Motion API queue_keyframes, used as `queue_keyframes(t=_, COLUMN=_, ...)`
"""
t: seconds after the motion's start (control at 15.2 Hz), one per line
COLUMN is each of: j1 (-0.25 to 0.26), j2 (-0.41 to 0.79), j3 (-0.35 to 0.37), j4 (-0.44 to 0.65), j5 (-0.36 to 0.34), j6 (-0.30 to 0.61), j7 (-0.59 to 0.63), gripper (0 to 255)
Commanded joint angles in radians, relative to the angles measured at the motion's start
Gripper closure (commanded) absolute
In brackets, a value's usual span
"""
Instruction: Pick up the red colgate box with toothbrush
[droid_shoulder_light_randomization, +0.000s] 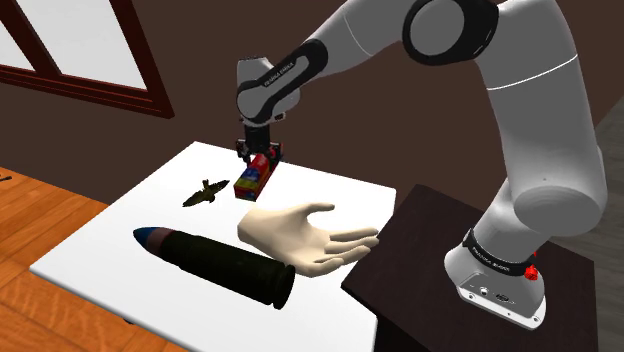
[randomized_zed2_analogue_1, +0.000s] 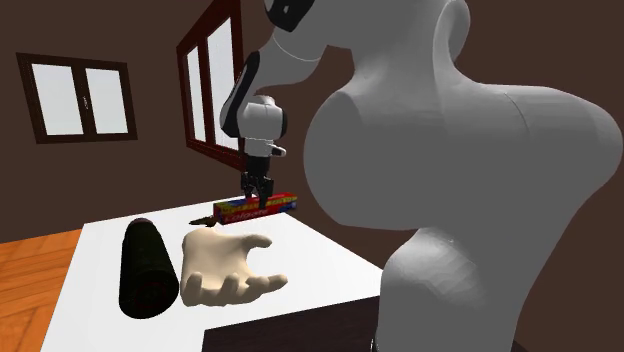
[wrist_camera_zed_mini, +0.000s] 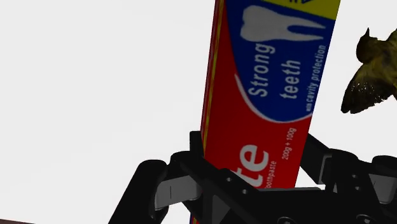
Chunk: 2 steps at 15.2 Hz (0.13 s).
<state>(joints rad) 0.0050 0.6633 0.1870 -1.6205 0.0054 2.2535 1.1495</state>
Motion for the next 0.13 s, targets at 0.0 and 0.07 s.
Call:
queue_keyframes(t=0.0, j1=-0.001, j2=-0.010, j3=0.001, j4=0.001, j5=0.001, j6=-0.011, j7=0.000, gripper=255)
queue_keyframes(t=0.07, j1=-0.001, j2=-0.010, j3=0.001, j4=0.002, j5=0.001, j6=-0.011, j7=0.000, gripper=255)
